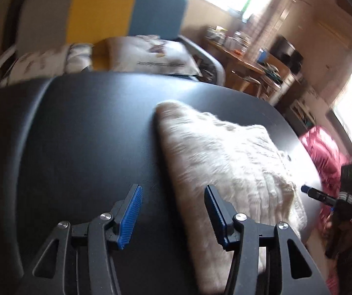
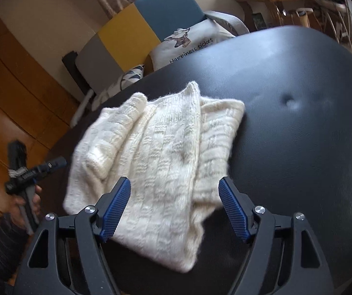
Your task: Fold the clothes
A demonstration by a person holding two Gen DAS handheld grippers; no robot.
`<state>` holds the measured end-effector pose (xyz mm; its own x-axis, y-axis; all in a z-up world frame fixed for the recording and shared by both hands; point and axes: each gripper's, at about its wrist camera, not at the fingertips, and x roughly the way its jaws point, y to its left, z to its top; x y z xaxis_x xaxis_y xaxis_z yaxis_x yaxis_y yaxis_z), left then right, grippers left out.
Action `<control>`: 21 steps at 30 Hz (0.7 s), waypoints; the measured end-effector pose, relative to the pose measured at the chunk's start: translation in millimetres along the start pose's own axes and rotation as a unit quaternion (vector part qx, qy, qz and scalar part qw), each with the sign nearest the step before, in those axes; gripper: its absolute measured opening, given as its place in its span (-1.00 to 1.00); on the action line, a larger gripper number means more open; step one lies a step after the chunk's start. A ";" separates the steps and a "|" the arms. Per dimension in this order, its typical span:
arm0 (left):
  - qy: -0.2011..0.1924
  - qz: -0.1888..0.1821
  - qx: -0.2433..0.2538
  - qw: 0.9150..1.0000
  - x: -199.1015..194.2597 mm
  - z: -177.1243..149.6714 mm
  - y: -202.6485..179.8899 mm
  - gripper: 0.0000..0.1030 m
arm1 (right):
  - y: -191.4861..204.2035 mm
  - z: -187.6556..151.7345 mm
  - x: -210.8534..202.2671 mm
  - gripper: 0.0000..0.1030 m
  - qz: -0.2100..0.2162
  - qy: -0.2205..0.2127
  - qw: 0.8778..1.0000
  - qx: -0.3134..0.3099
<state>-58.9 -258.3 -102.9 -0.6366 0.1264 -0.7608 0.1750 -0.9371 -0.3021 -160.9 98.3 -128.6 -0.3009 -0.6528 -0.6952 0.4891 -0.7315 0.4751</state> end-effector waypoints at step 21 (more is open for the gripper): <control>0.042 -0.163 -0.024 0.985 42.1 0.4 11.9 0.12 | -42.3 14.4 27.7 0.58 0.066 0.038 0.997 0.020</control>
<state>-83.9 -264.3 -138.2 -0.6013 0.4461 -0.6629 0.0076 -0.8264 -0.5631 -201.7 108.3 -160.1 -0.1723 -0.7282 -0.6633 0.4867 -0.6484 0.5854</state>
